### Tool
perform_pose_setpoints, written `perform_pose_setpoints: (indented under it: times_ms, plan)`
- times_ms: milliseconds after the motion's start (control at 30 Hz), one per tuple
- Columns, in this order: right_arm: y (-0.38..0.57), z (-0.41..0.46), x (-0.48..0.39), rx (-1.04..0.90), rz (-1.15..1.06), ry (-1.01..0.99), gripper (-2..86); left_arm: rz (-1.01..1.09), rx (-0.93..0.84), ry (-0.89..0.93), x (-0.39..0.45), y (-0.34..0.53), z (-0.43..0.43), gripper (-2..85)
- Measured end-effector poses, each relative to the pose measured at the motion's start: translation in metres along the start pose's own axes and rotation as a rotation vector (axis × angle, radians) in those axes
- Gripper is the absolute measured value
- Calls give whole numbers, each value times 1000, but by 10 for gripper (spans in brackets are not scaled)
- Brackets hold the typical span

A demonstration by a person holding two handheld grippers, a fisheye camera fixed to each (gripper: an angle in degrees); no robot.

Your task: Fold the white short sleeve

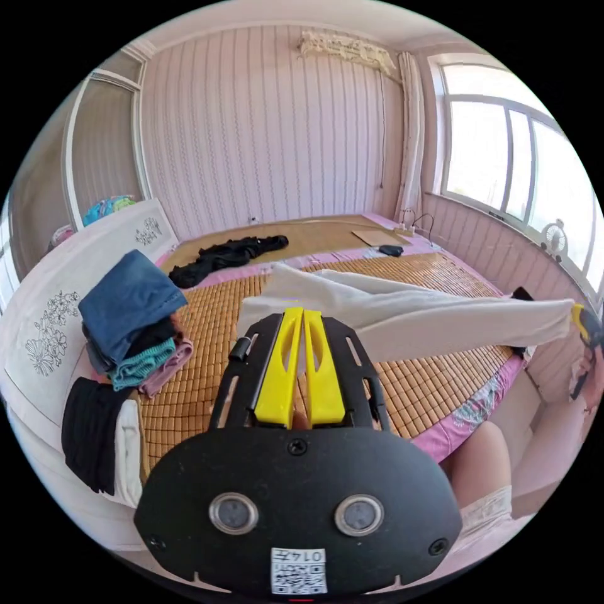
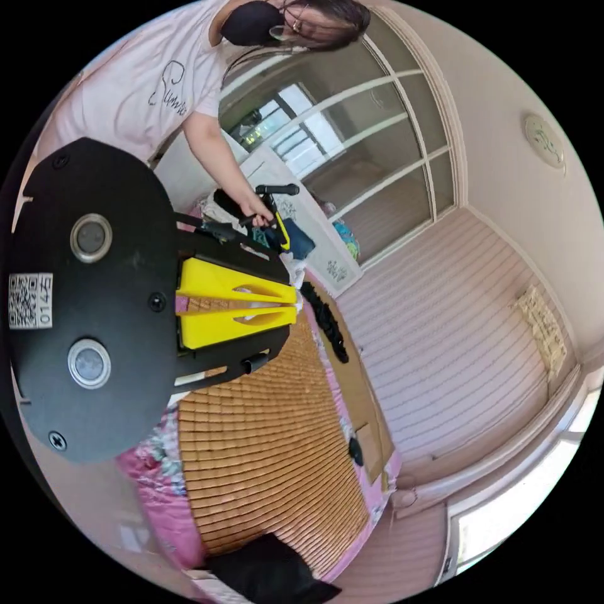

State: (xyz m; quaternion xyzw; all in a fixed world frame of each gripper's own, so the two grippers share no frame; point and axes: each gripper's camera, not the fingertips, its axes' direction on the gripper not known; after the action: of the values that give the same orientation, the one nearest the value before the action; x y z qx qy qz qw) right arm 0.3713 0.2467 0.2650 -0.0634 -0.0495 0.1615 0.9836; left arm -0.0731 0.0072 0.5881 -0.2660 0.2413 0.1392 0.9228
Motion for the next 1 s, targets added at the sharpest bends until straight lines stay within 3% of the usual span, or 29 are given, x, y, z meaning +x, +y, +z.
perform_pose_setpoints:
  times_ms: [133, 333, 533, 700, 867, 1000]
  plan:
    - [57, 37, 74, -237, 231, 17, 2, 150, -137, 111, 49, 64, 46, 0]
    - [62, 41, 93, -161, 231, -161, 2, 375, -241, 205, 127, 140, 72, 60]
    - [46, 29, 101, -199, 108, -178, 3, 399, -223, 198, 141, 108, 91, 73]
    - [60, 28, 133, -289, 173, -104, 2, 380, -238, 126, 132, 61, 124, 74]
    - [74, 34, 150, -351, 204, -217, 2, 452, -311, 126, 150, 35, 164, 82]
    - [64, 43, 145, -370, 129, -350, 3, 430, -572, 75, 165, 43, 222, 57]
